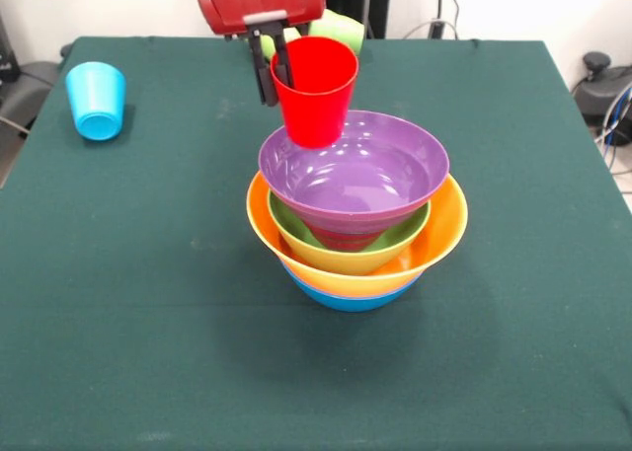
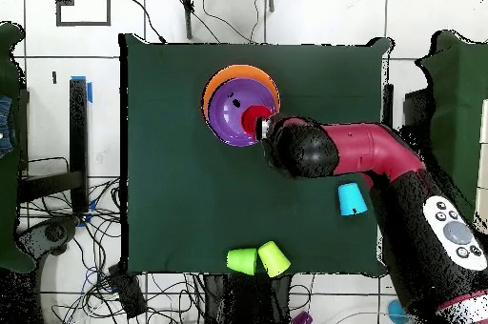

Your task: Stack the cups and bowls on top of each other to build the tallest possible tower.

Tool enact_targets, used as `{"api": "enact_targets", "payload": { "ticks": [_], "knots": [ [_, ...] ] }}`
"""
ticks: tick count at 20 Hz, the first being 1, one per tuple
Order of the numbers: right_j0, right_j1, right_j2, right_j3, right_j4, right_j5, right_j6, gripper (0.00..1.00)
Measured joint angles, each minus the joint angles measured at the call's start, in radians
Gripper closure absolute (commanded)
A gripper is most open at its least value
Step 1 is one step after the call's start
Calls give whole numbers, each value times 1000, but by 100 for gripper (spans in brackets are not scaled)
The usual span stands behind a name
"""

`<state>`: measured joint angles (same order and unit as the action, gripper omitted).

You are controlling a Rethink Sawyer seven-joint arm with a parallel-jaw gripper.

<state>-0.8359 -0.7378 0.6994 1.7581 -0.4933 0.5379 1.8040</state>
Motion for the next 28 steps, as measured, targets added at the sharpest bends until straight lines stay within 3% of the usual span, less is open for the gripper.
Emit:
{"api": "enact_targets", "payload": {
  "ticks": [12,20,28],
  "knots": [
    [121,54,-102,1,5,-180,34,100],
    [178,76,-149,0,29,-228,53,100],
    [193,70,-185,-1,41,-231,53,100]
  ]
}}
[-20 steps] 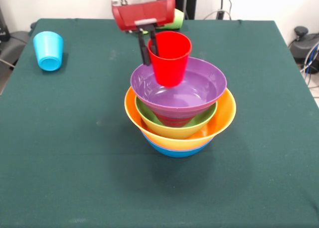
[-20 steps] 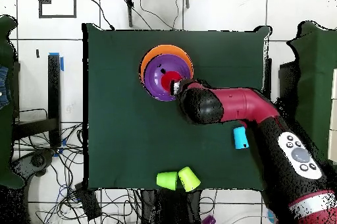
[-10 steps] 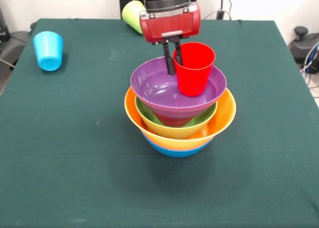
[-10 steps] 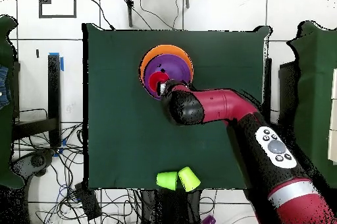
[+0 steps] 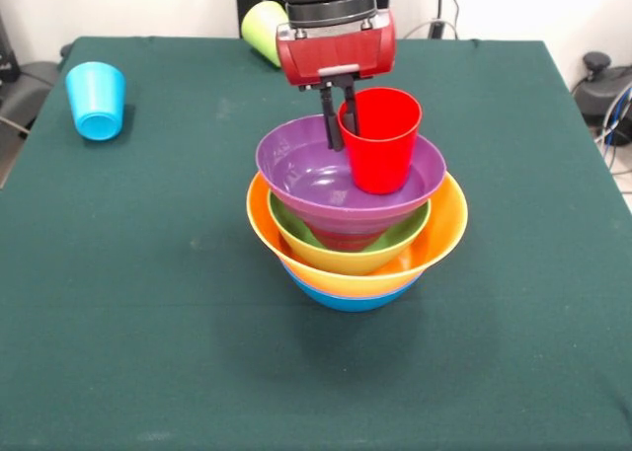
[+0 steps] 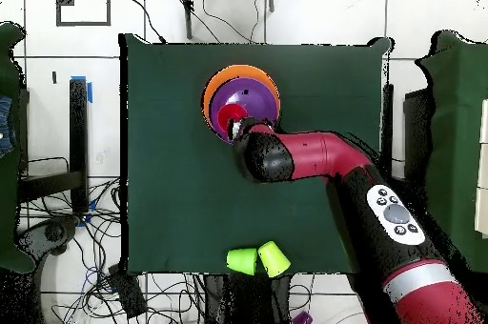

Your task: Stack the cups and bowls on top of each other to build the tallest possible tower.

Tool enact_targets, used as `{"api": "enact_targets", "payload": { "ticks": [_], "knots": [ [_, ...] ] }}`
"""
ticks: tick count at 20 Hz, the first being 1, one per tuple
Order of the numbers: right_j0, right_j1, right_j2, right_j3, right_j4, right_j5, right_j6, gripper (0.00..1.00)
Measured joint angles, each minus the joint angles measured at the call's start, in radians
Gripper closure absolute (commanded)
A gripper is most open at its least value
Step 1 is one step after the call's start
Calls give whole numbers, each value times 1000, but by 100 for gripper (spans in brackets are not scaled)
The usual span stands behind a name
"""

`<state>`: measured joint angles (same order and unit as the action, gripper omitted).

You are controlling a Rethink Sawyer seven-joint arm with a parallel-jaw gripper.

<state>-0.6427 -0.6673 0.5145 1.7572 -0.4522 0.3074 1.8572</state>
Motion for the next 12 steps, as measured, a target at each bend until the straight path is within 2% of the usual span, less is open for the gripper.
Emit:
{"api": "enact_targets", "payload": {
  "ticks": [12],
  "knots": [
    [8,1,-29,-3,24,0,0,100]
  ]
}}
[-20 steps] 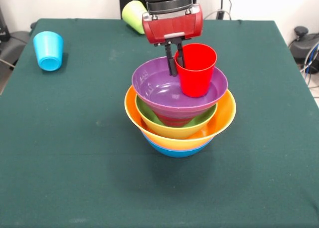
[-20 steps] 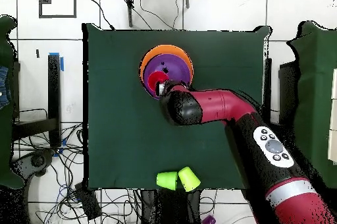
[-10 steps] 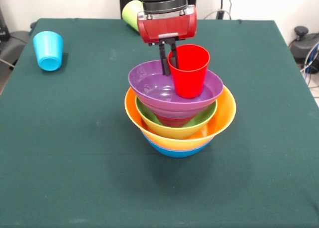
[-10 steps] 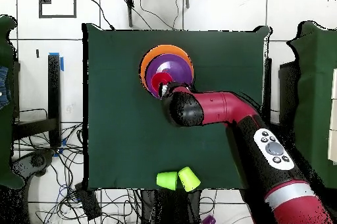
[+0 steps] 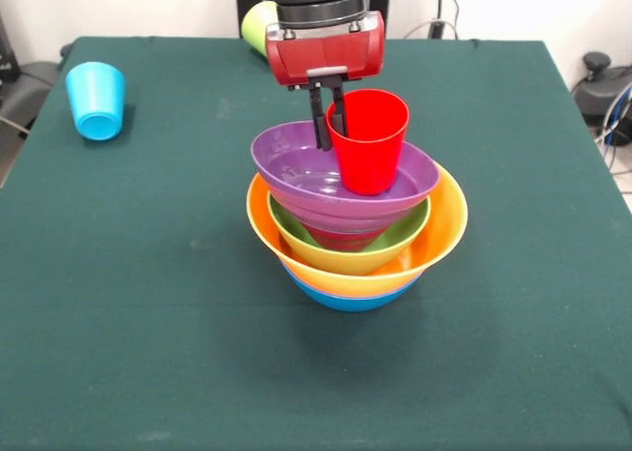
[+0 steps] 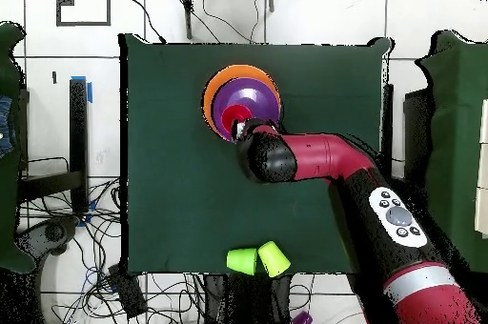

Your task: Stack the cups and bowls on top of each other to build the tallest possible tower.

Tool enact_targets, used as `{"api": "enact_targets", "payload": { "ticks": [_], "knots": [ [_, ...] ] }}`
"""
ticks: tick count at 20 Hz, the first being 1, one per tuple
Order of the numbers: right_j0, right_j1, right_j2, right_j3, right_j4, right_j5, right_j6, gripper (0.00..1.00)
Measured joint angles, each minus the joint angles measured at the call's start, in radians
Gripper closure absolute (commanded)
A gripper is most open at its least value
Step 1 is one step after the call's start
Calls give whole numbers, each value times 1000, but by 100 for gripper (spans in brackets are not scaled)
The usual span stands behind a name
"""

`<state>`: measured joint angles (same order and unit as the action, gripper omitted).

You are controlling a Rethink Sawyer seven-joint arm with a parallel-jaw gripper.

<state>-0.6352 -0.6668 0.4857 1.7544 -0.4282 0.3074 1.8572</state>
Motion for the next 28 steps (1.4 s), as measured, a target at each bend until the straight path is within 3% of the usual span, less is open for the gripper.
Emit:
{"api": "enact_targets", "payload": {
  "ticks": [21,28],
  "knots": [
    [0,2,-25,0,57,0,0,100],
    [-8,-36,-49,6,69,0,0,100]
  ]
}}
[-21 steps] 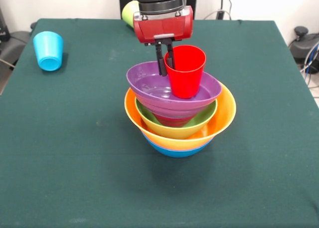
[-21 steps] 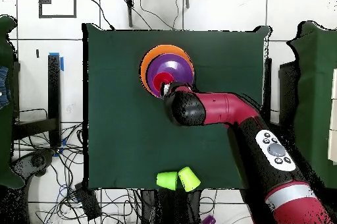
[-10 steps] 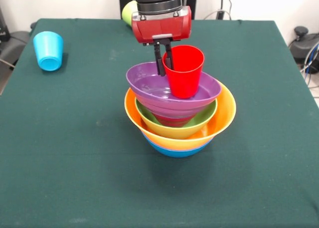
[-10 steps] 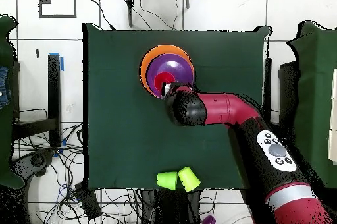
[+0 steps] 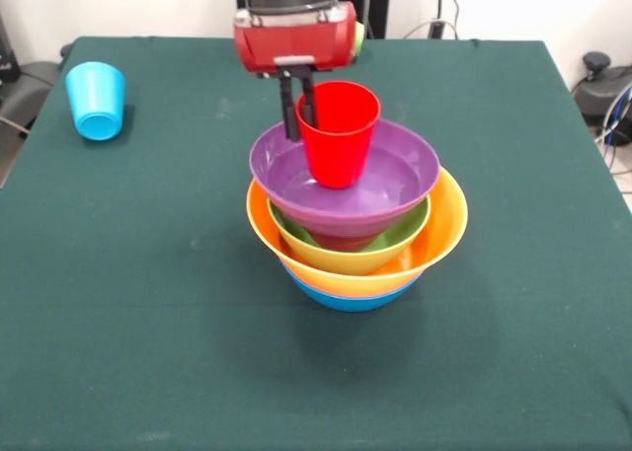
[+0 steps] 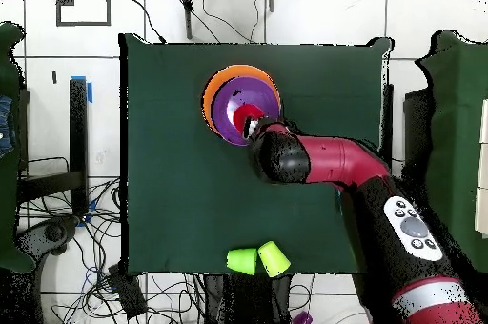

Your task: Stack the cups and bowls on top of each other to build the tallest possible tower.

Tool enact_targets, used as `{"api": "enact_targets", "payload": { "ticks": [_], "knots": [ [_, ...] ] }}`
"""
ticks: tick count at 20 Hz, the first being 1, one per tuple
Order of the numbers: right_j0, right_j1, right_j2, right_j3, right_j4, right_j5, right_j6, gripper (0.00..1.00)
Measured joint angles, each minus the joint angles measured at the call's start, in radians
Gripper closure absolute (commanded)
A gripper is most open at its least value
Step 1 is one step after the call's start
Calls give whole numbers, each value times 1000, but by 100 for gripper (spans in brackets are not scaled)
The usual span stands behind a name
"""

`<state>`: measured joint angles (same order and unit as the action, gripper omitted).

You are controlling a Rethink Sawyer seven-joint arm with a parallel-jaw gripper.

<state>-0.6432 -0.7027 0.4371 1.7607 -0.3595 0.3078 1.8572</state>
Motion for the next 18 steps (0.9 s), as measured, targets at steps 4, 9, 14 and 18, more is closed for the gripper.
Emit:
{"api": "enact_targets", "payload": {
  "ticks": [4,9,14,18],
  "knots": [
    [-19,-53,-2,15,0,0,0,100],
    [-43,-106,-3,28,0,0,0,100],
    [-47,-136,-10,29,0,7,0,100],
    [-47,-140,-11,29,0,24,0,100]
  ]
}}
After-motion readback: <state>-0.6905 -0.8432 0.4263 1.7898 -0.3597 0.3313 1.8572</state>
